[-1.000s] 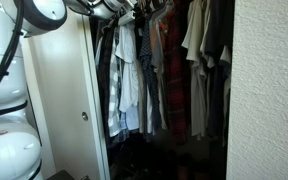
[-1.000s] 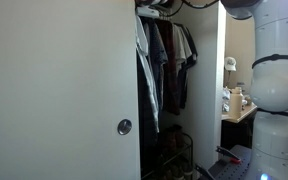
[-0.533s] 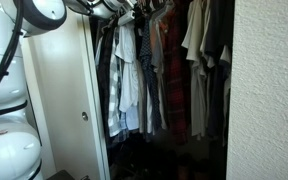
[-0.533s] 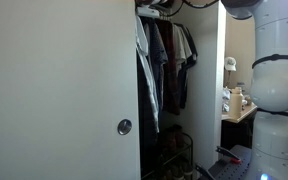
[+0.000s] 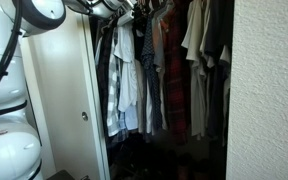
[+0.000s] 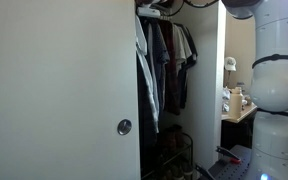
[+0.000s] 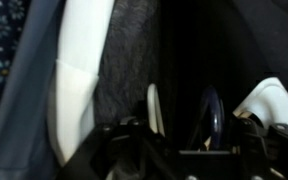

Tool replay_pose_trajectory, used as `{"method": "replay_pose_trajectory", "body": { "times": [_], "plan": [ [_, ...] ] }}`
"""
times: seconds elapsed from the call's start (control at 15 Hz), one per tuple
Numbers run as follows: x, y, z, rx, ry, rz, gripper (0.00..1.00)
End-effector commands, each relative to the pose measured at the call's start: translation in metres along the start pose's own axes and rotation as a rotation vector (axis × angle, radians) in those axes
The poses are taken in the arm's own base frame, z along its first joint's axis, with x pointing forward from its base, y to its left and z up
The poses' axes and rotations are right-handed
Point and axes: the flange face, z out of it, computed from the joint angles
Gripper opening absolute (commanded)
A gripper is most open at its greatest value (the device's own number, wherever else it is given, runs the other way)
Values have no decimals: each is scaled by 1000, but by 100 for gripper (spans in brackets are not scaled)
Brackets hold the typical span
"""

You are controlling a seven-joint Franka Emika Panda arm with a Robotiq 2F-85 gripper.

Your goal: Take the clothes hanger and place it to the left on the rail

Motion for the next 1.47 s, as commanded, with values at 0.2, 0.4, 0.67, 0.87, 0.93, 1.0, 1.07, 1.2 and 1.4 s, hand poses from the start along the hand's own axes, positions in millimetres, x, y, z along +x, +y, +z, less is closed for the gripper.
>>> {"method": "replay_pose_trajectory", "body": {
  "times": [0.2, 0.4, 0.67, 0.87, 0.93, 1.0, 1.07, 1.2, 1.4],
  "plan": [
    [-17, -14, -57, 6, -22, -17, 100],
    [-23, -15, -89, 9, -11, -17, 100],
    [-37, -21, -136, 21, 8, -35, 100],
    [-47, -26, -168, 27, 24, -50, 100],
    [-50, -27, -176, 32, 27, -54, 100],
    [-53, -28, -185, 37, 34, -59, 100],
    [-56, -29, -195, 41, 42, -64, 100],
    [-64, -32, -212, 45, 56, -75, 100],
    [-75, -36, -236, 42, 78, -91, 100]
  ]
}}
